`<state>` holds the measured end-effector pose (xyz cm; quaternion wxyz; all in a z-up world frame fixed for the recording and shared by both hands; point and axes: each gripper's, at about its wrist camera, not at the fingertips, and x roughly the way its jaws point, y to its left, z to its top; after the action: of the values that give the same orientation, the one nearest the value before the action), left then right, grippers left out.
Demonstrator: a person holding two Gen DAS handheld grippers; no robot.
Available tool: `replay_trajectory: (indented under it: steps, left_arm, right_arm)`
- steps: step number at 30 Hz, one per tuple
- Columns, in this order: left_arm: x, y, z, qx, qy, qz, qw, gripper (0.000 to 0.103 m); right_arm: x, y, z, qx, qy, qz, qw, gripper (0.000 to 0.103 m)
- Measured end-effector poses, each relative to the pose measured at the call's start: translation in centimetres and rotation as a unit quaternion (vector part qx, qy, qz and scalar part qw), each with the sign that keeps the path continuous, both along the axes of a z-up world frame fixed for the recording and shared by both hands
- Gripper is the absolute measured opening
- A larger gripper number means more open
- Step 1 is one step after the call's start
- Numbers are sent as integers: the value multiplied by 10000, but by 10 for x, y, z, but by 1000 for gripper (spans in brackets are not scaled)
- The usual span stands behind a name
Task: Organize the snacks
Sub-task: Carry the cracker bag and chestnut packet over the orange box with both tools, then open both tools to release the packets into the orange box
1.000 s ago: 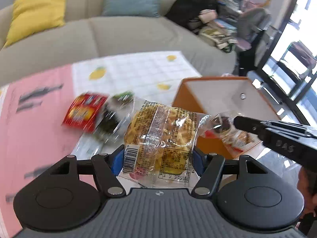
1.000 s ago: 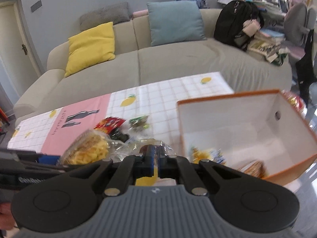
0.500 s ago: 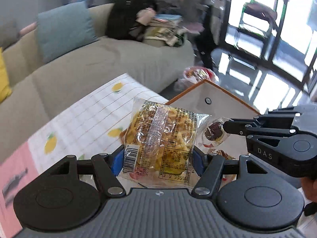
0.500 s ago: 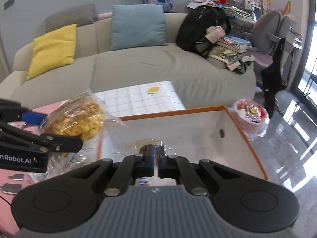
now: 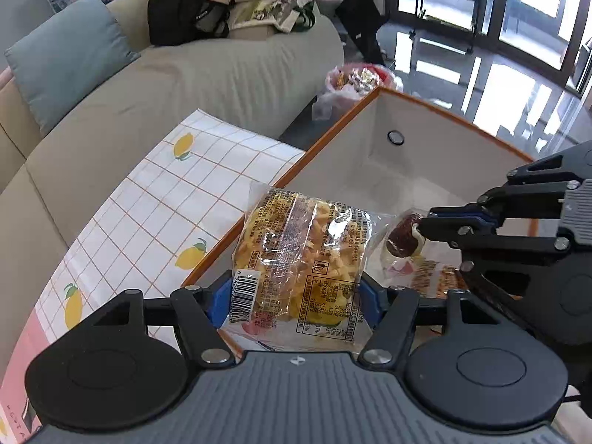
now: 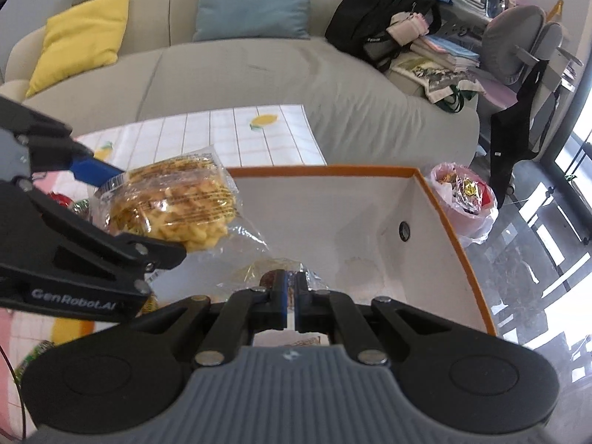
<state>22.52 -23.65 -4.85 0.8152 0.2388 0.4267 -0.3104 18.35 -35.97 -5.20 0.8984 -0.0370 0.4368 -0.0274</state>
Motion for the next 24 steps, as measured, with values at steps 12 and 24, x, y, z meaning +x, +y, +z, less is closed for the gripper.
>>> replay_trajectory:
  steps: [12,24]
  left_arm:
    - [13,-21,-33,678,248,-156,9973,78]
    - [9,-15,-29,536,188,-164,9982,85]
  right_arm:
    - [17,4,-27,-68,465,145,9988,0]
    - [16,4,-31,-307,622,153,9975,10]
